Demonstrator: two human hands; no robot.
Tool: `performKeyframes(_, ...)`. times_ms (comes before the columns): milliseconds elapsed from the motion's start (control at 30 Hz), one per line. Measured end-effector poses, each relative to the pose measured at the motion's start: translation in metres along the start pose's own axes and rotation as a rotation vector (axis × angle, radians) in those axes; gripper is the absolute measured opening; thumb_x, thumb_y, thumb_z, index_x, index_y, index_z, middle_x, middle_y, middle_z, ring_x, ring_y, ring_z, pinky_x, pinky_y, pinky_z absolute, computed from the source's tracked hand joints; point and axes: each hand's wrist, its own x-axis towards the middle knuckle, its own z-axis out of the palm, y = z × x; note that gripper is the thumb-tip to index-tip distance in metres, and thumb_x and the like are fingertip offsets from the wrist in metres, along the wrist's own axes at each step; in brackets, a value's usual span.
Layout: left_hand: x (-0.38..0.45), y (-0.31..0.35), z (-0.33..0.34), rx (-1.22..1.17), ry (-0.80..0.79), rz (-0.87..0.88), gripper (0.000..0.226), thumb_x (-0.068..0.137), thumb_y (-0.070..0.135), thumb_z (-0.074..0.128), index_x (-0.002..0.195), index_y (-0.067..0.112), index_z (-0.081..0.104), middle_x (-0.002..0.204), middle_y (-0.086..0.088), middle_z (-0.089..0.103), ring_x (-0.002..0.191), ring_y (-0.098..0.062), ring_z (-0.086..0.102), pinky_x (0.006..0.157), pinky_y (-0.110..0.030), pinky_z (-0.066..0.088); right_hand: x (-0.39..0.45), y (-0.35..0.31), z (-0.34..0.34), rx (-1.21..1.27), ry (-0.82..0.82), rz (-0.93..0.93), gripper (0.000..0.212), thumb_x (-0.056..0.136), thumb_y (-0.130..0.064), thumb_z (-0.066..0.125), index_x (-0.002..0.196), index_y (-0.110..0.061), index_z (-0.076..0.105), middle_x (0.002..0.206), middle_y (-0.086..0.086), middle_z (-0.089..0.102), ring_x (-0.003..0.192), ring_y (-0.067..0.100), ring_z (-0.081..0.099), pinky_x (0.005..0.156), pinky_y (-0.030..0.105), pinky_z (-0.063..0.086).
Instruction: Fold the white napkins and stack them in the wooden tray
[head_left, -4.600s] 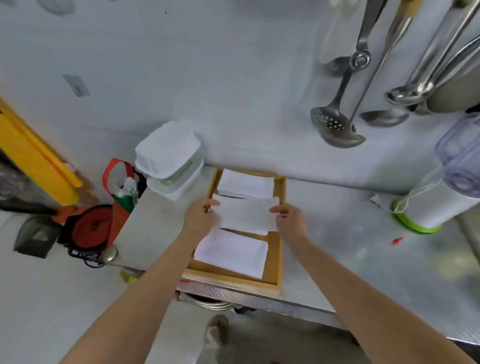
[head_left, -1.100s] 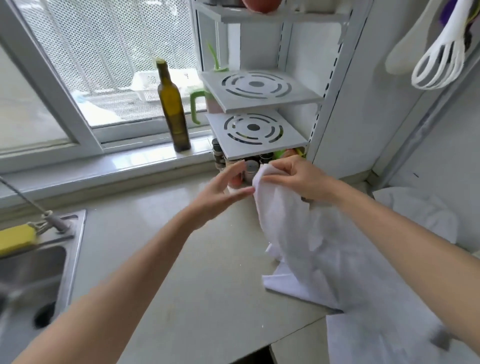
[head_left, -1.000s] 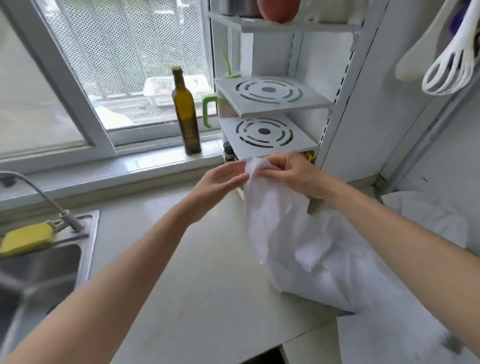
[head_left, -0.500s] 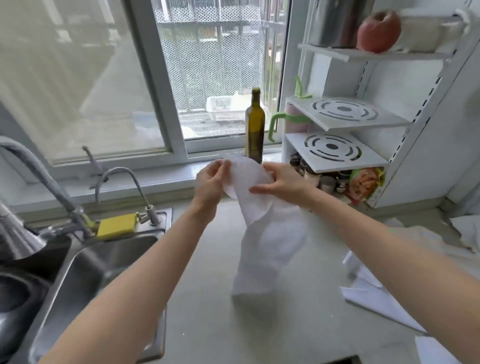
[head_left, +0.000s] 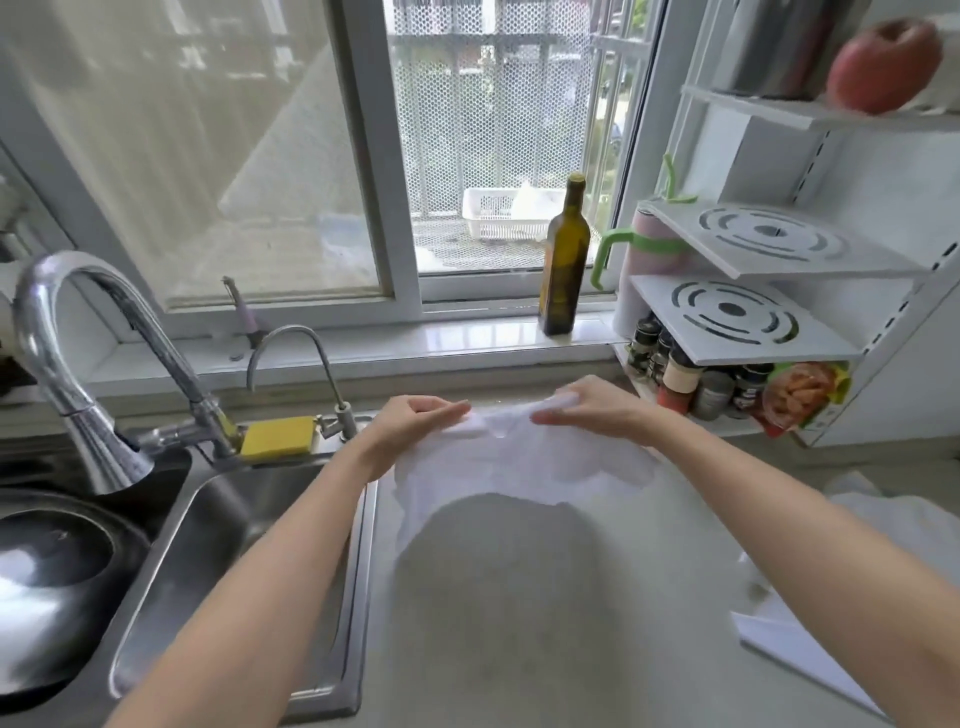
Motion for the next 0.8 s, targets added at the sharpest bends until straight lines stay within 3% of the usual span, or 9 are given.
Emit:
performKeyframes(67, 0.0, -0.005, -0.015, -0.006, -0.008, -0.053, 0.038, 0.078, 0.046, 0.073, 0.089, 0.01, 0.073, 0.078, -0.004, 0.068, 0.069, -0.013, 0.059, 0.059, -0.021, 0.045, -0.002, 0.001, -0.012, -0.091, -0.265, 0.097, 0.036, 0.076, -0.046, 0.075, 0.051, -0.024, 0.062, 0.053, -0.012, 0.055, 0.05, 0.006, 0.05, 0.05, 0.017, 0.037)
performKeyframes(133, 0.003, -0.004, -0.02, 0.006, 0.059, -0.084, 0.03, 0.083, 0.04, 0.071, 0.079, 0.01, 0.068, 0.064, 0.0, 0.061, 0.055, -0.01, 0.053, 0.048, -0.017, 0.041, 0.005, 0.01, -0.019, -0.189, -0.335, 0.159, 0.033, 0.074, -0.033, 0.08, 0.046, -0.025, 0.063, 0.048, -0.014, 0.052, 0.046, 0.004, 0.048, 0.046, 0.016, 0.036)
performKeyframes(200, 0.015, -0.001, -0.014, 0.024, 0.231, -0.076, 0.029, 0.087, 0.034, 0.068, 0.069, 0.013, 0.061, 0.055, 0.004, 0.054, 0.048, -0.008, 0.046, 0.043, -0.016, 0.036, 0.019, 0.017, -0.021, -0.26, -0.225, 0.157, 0.022, 0.073, -0.026, 0.079, 0.056, -0.021, 0.067, 0.055, -0.009, 0.056, 0.054, 0.009, 0.053, 0.05, 0.02, 0.04)
performKeyframes(333, 0.043, 0.018, -0.002, -0.079, 0.534, 0.118, 0.027, 0.095, 0.025, 0.058, 0.07, 0.018, 0.049, 0.066, 0.004, 0.046, 0.063, -0.01, 0.039, 0.054, -0.021, 0.032, 0.044, 0.012, -0.029, -0.505, 0.379, 0.045, 0.026, 0.083, -0.007, 0.055, 0.062, -0.017, 0.044, 0.08, 0.011, 0.061, 0.082, 0.032, 0.06, 0.063, 0.031, 0.039)
performKeyframes(467, 0.048, 0.059, -0.005, -0.173, 0.664, 0.284, 0.025, 0.098, 0.025, 0.052, 0.075, 0.019, 0.047, 0.07, 0.005, 0.048, 0.062, -0.008, 0.042, 0.054, -0.017, 0.036, 0.049, -0.013, -0.051, -0.584, 0.718, -0.128, 0.02, 0.079, 0.007, 0.041, 0.073, -0.011, 0.043, 0.063, 0.011, 0.05, 0.063, 0.035, 0.054, 0.053, 0.032, 0.033)
performKeyframes(633, 0.039, 0.073, -0.009, -0.254, 0.612, 0.334, 0.017, 0.098, 0.03, 0.052, 0.083, 0.022, 0.048, 0.085, -0.002, 0.056, 0.075, -0.017, 0.05, 0.068, -0.033, 0.043, 0.03, -0.023, -0.058, -0.789, 0.93, -0.331, 0.019, 0.075, 0.012, 0.057, 0.073, -0.006, 0.052, 0.051, 0.009, 0.051, 0.039, 0.028, 0.051, 0.041, 0.025, 0.035)
performKeyframes(700, 0.029, 0.067, -0.007, -0.248, 0.553, 0.346, 0.014, 0.096, 0.029, 0.055, 0.085, 0.022, 0.049, 0.086, -0.001, 0.059, 0.076, -0.016, 0.051, 0.068, -0.031, 0.043, 0.018, -0.015, -0.052, -0.9, 0.883, -0.399, 0.022, 0.071, 0.011, 0.064, 0.069, -0.008, 0.052, 0.052, 0.005, 0.051, 0.037, 0.026, 0.049, 0.037, 0.023, 0.035)
performKeyframes(800, 0.012, 0.038, 0.001, -0.208, 0.494, 0.308, 0.012, 0.093, 0.026, 0.062, 0.087, 0.02, 0.053, 0.082, 0.003, 0.063, 0.072, -0.01, 0.056, 0.065, -0.023, 0.043, -0.003, 0.015, -0.028, -0.985, 0.66, -0.507, 0.027, 0.061, 0.011, 0.07, 0.067, -0.01, 0.053, 0.06, 0.004, 0.05, 0.044, 0.025, 0.052, 0.035, 0.022, 0.031)
